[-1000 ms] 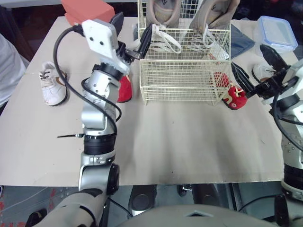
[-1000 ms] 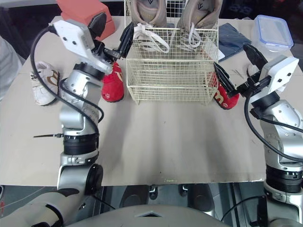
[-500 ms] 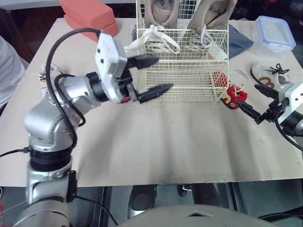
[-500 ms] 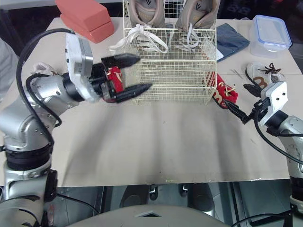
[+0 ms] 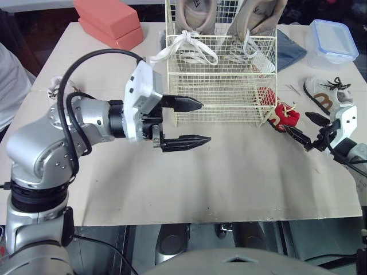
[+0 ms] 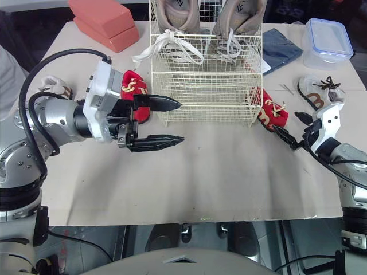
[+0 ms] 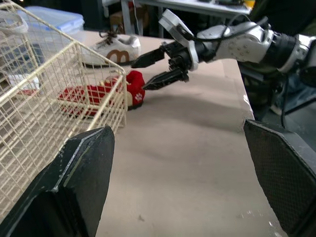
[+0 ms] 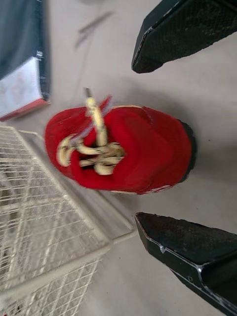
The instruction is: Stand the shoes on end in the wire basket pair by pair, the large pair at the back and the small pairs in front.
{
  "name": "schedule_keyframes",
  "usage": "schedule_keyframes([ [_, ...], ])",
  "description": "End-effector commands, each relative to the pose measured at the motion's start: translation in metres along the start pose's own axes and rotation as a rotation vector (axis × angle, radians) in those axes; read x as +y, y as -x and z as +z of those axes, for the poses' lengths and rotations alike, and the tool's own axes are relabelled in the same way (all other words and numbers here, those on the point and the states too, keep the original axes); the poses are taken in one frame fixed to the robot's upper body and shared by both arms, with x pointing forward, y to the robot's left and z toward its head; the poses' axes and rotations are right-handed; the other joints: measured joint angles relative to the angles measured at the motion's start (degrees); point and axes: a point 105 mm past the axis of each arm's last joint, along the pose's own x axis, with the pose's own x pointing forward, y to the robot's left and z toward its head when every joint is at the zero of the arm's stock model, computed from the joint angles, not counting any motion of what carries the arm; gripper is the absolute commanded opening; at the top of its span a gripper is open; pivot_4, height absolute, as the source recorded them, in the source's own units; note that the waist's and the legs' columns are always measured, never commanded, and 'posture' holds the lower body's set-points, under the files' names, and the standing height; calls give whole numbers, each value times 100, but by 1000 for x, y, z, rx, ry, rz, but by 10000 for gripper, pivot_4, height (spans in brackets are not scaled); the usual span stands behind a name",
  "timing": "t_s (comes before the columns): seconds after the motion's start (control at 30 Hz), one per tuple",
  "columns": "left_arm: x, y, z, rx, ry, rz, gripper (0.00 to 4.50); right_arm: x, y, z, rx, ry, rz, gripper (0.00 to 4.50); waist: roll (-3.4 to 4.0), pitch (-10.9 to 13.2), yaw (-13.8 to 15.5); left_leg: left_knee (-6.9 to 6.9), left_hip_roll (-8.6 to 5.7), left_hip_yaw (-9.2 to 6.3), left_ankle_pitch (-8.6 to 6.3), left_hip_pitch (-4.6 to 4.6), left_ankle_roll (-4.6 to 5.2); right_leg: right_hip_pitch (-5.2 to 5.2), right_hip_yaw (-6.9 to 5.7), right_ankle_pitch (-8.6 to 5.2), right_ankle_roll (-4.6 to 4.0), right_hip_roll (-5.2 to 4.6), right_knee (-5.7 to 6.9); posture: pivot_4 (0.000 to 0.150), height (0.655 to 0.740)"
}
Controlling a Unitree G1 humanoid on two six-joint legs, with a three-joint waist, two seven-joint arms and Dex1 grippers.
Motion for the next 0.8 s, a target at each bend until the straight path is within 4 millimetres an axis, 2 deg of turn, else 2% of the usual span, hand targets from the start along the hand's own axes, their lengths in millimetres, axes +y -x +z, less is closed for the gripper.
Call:
schedule_keyframes([
  [0.03,-1,1,8,8,-52,-21,45000,3,-3,8,-23,8,28,36056,1,1,0,0,0,1,0,0,0,0,1,0,0,0,0,1500,6860],
  [0.13,-1,0,8,11,-58,-30,45000,2,-3,11,-38,9,22,22123,2,1,-1,0,-1,3,-1,0,1,0,3,0,0,0,0,1500,6860],
  [0.17,-1,0,8,12,-59,-32,45000,2,-4,11,-42,11,20,15542,2,1,-1,0,-1,3,-1,1,1,0,4,0,0,0,-1,1500,6860],
  [0.2,0,-1,8,13,-60,-33,45000,2,-4,12,-48,10,20,11973,2,1,-3,0,-1,3,0,1,1,0,4,0,0,0,-1,1500,6860],
  [0.27,0,-3,7,15,-61,-41,45000,3,-4,14,-60,5,22,1958,2,1,-9,-4,0,8,0,5,0,0,10,0,1,2,0,1500,6860],
  [0.3,-1,-4,6,14,-61,-47,45000,4,-5,15,-66,3,23,324,3,2,-7,-6,0,10,0,9,0,0,12,0,1,2,0,1500,6860],
  [0.5,0,-6,6,10,-66,-65,45000,3,-1,22,-101,24,4,324,3,2,-8,-14,0,25,0,20,0,0,27,0,1,4,0,1500,6860],
  [0.7,3,-8,6,1,-74,-79,45000,-14,23,53,-217,81,-72,324,17,11,0,-17,0,29,-1,20,1,-1,31,0,1,4,-1,1500,6860],
  [0.8,4,-8,4,1,-74,-88,45000,-21,42,84,-363,101,-109,324,18,11,2,-19,0,29,-1,21,0,-1,29,0,1,4,-3,1500,6860],
])
